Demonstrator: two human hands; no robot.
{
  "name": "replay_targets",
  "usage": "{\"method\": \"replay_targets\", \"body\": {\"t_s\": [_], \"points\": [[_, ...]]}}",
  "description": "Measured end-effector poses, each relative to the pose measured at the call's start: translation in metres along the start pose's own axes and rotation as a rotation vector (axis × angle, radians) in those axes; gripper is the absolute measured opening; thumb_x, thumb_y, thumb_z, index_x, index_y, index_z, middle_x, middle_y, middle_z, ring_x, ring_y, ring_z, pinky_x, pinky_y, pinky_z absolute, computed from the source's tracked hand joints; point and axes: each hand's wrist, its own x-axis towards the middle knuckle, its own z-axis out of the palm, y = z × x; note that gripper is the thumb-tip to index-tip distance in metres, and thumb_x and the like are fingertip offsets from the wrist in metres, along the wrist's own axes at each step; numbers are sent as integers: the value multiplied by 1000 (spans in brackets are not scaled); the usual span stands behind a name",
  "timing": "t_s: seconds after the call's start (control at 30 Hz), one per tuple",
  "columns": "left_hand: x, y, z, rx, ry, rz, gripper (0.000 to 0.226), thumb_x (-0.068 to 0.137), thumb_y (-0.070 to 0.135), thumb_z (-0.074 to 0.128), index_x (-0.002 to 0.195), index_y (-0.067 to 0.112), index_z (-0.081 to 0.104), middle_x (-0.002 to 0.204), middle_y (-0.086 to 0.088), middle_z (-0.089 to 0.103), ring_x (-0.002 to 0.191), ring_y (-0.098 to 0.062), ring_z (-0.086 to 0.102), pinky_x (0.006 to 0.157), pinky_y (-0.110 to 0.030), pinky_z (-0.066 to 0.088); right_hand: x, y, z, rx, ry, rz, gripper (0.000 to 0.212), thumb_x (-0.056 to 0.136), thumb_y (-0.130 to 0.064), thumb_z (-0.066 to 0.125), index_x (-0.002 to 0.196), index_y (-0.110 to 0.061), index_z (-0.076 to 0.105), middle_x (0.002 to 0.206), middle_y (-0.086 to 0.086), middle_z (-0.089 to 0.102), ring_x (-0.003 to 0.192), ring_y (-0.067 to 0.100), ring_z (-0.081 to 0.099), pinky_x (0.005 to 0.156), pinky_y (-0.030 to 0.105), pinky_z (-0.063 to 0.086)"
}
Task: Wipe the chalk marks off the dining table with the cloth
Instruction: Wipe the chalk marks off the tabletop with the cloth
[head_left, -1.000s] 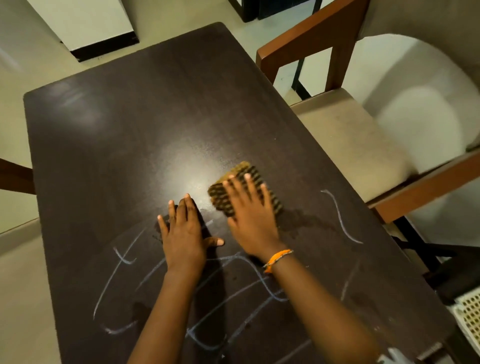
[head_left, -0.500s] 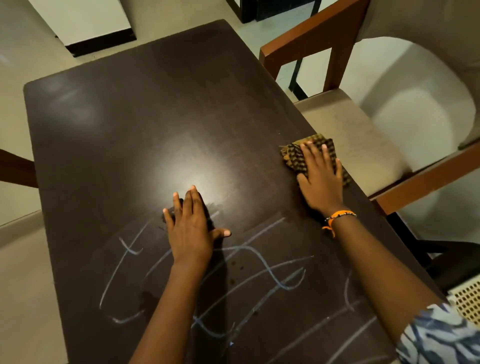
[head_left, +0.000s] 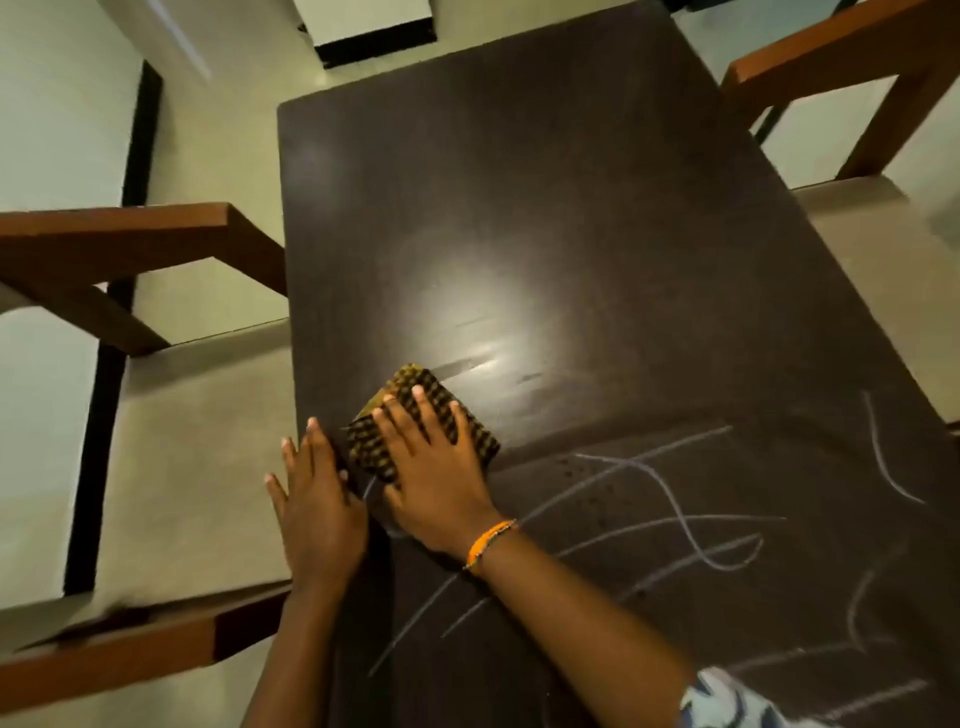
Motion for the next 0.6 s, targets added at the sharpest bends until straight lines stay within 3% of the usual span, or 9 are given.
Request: {"method": "replay_targets", "body": {"t_s": [0.1,0.13,0.23,0.33,0.43,0.53,0.6], "points": [[-4,-26,-5,-24,14,-100,61,92,1,40,146,4,13,155,-14,19,145,-31,7,117,-50,3,4,38,-23,-40,60,-86,78,73,-48,57,143,-24,32,155,-3,29,147,23,6,114,46,-16],[-4,-32,-5,-36,12,-123,60,93,3,40,146,4,13,155,-15,20,145,-31,8,117,-49,4,4,56,-35,-52,91,-54,78,70,-49,57,141,-25,36,153,-2,33,147,23,9,115,44,-14],[-6,-44,-1,-161,10,-169,53,94,3,41,144,3,25,149,-18,32,138,-35,28,117,-49,16,3,111,-66,-62,214,176,72,66,-44,54,133,-20,42,143,5,42,144,27,20,116,47,8],[-10,-46,3,-341,30,-147,42,92,-2,39,131,9,49,128,-17,57,117,-37,53,100,-36,39,-1,140,-77,-104,254,417,72,75,-38,56,138,-12,34,149,14,31,145,31,13,117,54,11],[-8,-49,2,-401,40,-192,42,92,-2,37,130,10,52,124,-16,61,110,-35,57,93,-36,45,10,113,-60,-132,260,509,75,82,-36,54,144,-6,25,155,17,20,146,35,4,118,53,4],[-3,-56,1,-460,2,-199,44,92,-2,36,131,13,52,125,-13,61,108,-31,59,94,-40,49,33,48,-28,-113,227,370,78,84,-40,51,148,-9,19,158,15,13,146,36,0,119,50,-2],[-1,-60,0,-542,-23,-201,42,93,-1,37,129,14,54,126,-9,61,107,-19,58,86,-24,50,49,-4,-2,-53,172,209,79,83,-40,51,149,-11,17,159,13,11,147,34,-2,119,49,-5]]}}
